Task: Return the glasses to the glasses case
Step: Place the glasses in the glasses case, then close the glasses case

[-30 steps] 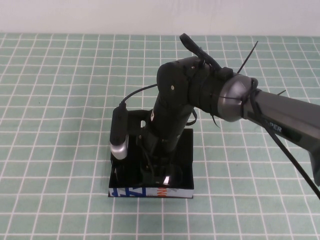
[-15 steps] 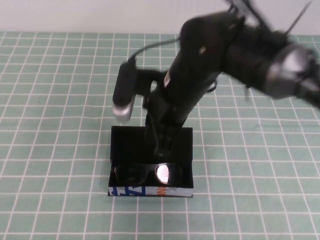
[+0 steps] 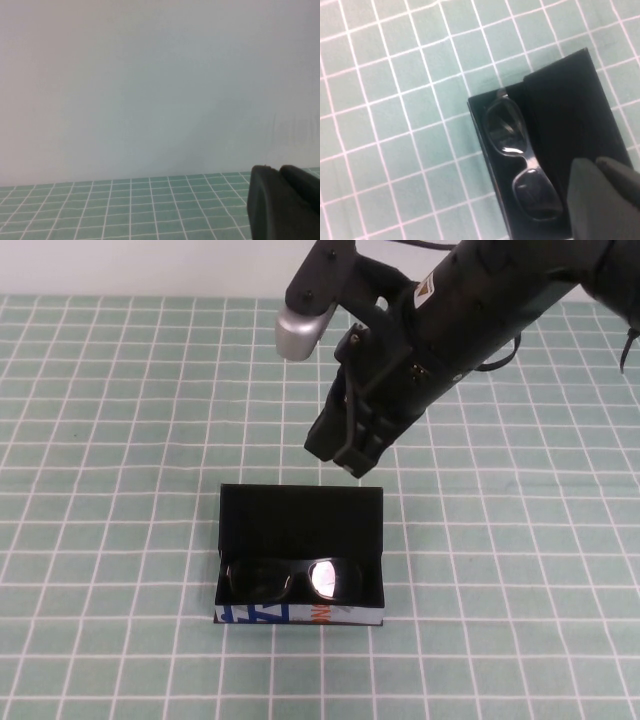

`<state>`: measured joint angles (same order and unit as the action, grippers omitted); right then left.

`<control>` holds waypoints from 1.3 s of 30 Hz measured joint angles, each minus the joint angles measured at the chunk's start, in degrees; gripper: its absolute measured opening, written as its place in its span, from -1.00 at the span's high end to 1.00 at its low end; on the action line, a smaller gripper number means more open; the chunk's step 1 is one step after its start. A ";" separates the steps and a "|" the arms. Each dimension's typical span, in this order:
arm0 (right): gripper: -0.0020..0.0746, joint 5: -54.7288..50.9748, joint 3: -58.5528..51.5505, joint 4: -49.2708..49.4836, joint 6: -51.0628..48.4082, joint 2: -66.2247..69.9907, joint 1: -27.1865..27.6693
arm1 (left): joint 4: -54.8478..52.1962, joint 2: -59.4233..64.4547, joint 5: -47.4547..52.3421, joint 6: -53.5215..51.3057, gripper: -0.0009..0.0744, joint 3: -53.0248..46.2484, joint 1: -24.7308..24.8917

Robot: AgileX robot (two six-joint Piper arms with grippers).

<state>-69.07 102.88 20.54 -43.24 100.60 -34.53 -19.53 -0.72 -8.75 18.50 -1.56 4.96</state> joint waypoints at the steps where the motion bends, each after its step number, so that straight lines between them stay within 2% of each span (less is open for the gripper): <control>1: 0.98 0.00 0.00 0.31 0.13 0.00 0.00 | 0.00 0.00 0.00 0.00 0.98 0.00 0.00; 6: 0.98 0.07 0.00 -1.16 2.10 -0.25 0.00 | 0.00 0.00 0.00 0.00 0.98 0.00 0.00; 13: 0.98 3.81 0.00 -7.70 10.62 -0.98 0.00 | 0.00 0.00 0.00 0.55 0.98 0.00 0.00; 20: 0.98 6.15 0.00 -8.37 14.84 -0.98 1.27 | -0.40 0.00 -6.89 20.27 0.98 0.00 0.00; 23: 0.98 6.28 0.00 -7.62 15.25 -0.98 2.61 | -4.29 0.00 -6.83 27.44 0.98 0.43 0.00; 29: 0.98 6.28 0.00 -7.29 17.80 -0.98 4.63 | -24.70 2.00 -6.06 43.41 0.98 10.10 0.00; 33: 0.98 6.28 0.00 -7.29 18.15 -0.98 4.62 | -46.94 9.51 -7.54 63.38 0.98 18.15 0.00; 36: 0.98 5.49 0.00 -7.29 18.27 -0.98 4.62 | -70.28 17.82 -12.84 78.45 0.98 23.42 0.00; 39: 0.98 4.06 0.00 -7.29 18.27 -0.98 4.62 | -78.85 25.48 -21.29 81.84 0.98 27.32 0.00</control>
<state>-65.01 102.88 13.24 -24.97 99.62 -29.91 -98.38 24.76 -30.05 100.33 25.76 4.96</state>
